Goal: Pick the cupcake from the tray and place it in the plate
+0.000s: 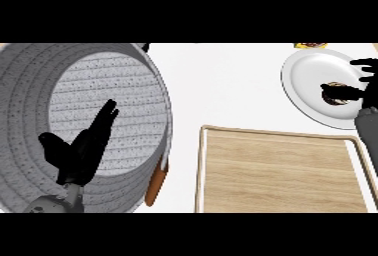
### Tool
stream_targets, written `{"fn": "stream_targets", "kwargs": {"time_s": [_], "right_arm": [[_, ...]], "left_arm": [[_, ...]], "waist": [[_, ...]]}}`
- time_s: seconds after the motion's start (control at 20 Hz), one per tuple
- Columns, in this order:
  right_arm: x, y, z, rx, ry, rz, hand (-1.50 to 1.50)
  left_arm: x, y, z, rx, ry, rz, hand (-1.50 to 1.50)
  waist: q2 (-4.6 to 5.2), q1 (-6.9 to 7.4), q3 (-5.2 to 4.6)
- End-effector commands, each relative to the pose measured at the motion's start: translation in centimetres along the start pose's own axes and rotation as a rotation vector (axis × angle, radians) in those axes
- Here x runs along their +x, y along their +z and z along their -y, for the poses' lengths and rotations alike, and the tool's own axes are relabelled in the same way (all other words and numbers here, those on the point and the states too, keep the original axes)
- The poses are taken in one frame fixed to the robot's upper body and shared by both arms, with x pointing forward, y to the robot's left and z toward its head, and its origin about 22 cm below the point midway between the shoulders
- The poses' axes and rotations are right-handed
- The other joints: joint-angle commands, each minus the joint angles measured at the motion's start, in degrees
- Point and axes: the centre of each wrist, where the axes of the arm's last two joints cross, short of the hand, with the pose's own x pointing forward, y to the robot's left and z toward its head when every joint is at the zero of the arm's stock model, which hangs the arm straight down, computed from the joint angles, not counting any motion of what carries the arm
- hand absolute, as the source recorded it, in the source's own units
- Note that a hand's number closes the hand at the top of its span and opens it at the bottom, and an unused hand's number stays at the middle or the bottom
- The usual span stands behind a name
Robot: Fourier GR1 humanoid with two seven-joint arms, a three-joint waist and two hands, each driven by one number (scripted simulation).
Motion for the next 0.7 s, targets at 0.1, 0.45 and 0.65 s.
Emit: {"fn": "stream_targets", "kwargs": {"time_s": [0.1,0.45,0.65], "right_arm": [[-1.3,-1.0,0.3,0.073,-0.133,0.040,-1.50],[-2.0,-1.4,0.7,-0.052,-0.417,0.097,-1.50],[-2.6,-2.8,2.2,-0.060,-0.502,0.070,-1.50]], "left_arm": [[-4.0,0.8,0.7,0.013,0.003,-0.175,0.00],[-4.2,1.1,-0.5,0.028,0.006,-0.188,0.00],[-4.2,0.3,-0.4,0.040,0.002,-0.186,0.00]], "waist": [[1.08,-0.02,-0.99],[0.73,-1.04,-1.04],[0.53,-1.63,-1.21]]}}
